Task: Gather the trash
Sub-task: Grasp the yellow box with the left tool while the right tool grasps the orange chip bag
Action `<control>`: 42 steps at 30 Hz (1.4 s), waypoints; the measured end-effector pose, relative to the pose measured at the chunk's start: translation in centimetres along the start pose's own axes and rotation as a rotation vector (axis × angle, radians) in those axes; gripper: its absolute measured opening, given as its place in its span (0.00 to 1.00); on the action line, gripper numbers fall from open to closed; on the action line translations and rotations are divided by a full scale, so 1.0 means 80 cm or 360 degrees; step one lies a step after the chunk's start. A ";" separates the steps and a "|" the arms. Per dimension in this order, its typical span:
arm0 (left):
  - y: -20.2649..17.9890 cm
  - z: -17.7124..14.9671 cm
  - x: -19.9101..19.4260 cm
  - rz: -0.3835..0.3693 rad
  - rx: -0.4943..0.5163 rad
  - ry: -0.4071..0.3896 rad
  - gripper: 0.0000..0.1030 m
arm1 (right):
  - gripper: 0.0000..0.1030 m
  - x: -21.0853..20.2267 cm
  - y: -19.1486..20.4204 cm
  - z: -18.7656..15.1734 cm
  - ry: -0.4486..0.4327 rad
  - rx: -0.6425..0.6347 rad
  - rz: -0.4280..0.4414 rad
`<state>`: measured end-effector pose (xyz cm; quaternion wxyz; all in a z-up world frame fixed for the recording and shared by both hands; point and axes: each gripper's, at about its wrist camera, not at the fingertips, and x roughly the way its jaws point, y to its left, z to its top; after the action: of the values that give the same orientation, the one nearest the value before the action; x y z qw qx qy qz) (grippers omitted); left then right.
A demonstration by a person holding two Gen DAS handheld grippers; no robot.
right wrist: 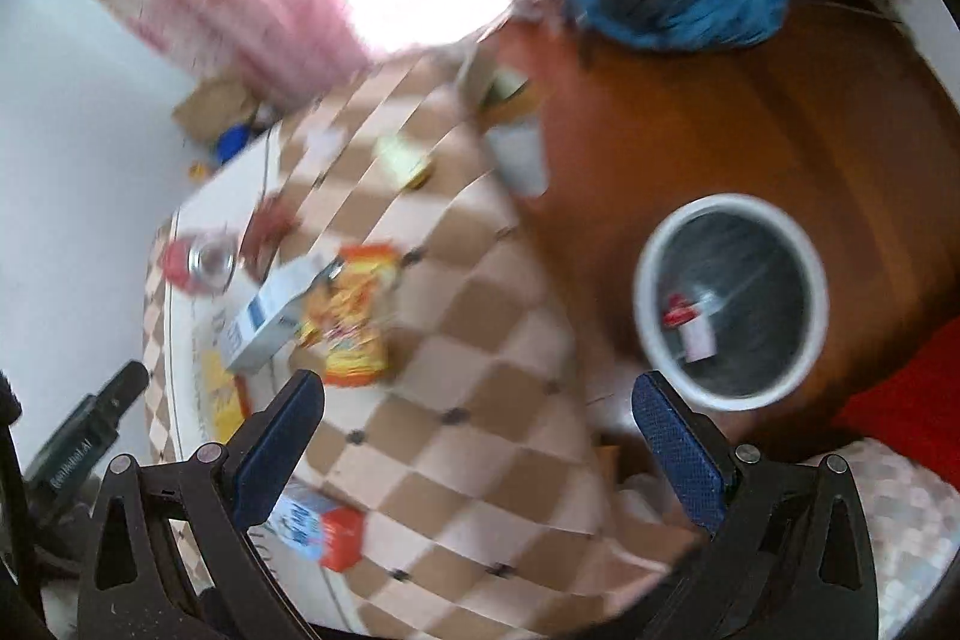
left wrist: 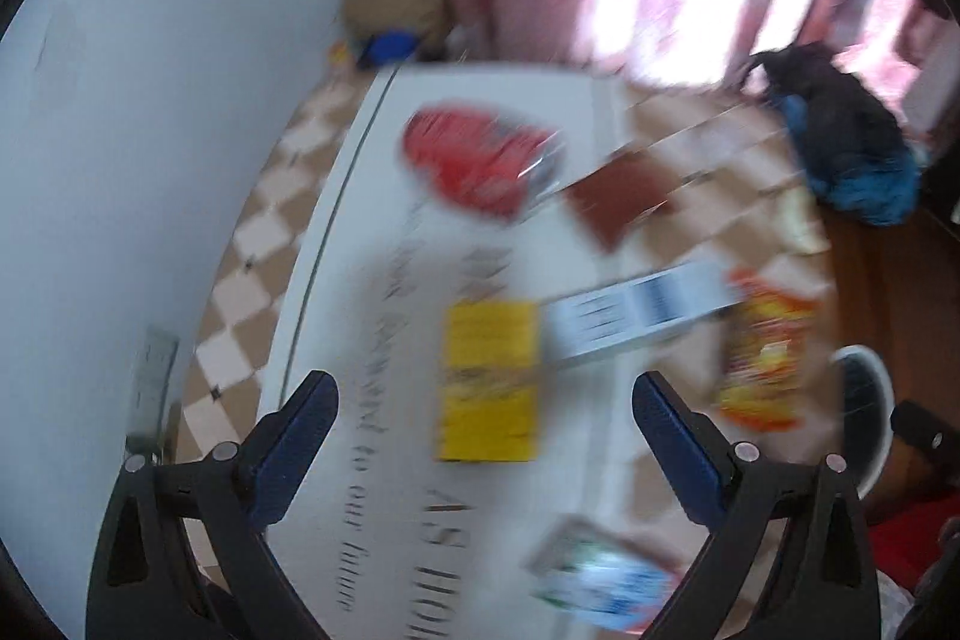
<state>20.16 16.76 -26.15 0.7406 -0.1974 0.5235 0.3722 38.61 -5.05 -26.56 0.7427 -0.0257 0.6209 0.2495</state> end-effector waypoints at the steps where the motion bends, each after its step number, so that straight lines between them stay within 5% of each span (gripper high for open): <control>1: 0.009 -0.001 0.018 -0.0006 -0.0010 0.0051 0.96 | 1.00 0.014 0.009 0.003 0.0030 -0.0016 -0.0004; 7: 0.023 -0.010 0.093 -0.0148 -0.0006 0.0250 0.96 | 1.00 0.104 0.063 0.018 0.0187 -0.0086 -0.0063; 16: -0.001 -0.005 0.137 -0.0201 0.0030 0.0339 0.95 | 1.00 0.140 0.101 0.031 0.0179 -0.0175 -0.0168; 22: 0.003 -0.004 0.143 -0.0171 0.0002 0.0315 0.68 | 0.98 0.156 0.103 0.034 0.0201 -0.0188 -0.0202; 28: 0.014 0.002 0.139 -0.0162 -0.0016 0.0281 0.51 | 0.82 0.159 0.113 0.036 0.0145 -0.0248 -0.0267; 30: 0.015 0.002 0.134 -0.0161 -0.0015 0.0279 0.51 | 0.68 0.158 0.119 0.036 0.0118 -0.0308 -0.0331; 35: 0.021 -0.005 0.124 -0.0122 -0.0003 0.0264 0.51 | 0.57 0.155 0.122 0.033 0.0087 -0.0372 -0.0366; 42: 0.032 -0.019 0.101 -0.0067 0.0008 0.0218 0.51 | 0.52 0.146 0.115 0.022 0.0086 -0.0423 -0.0339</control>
<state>18.67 20.12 -33.90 0.7111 -0.2317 0.5697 0.3407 37.73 7.57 -34.62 0.7380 -0.1960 0.5959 0.2485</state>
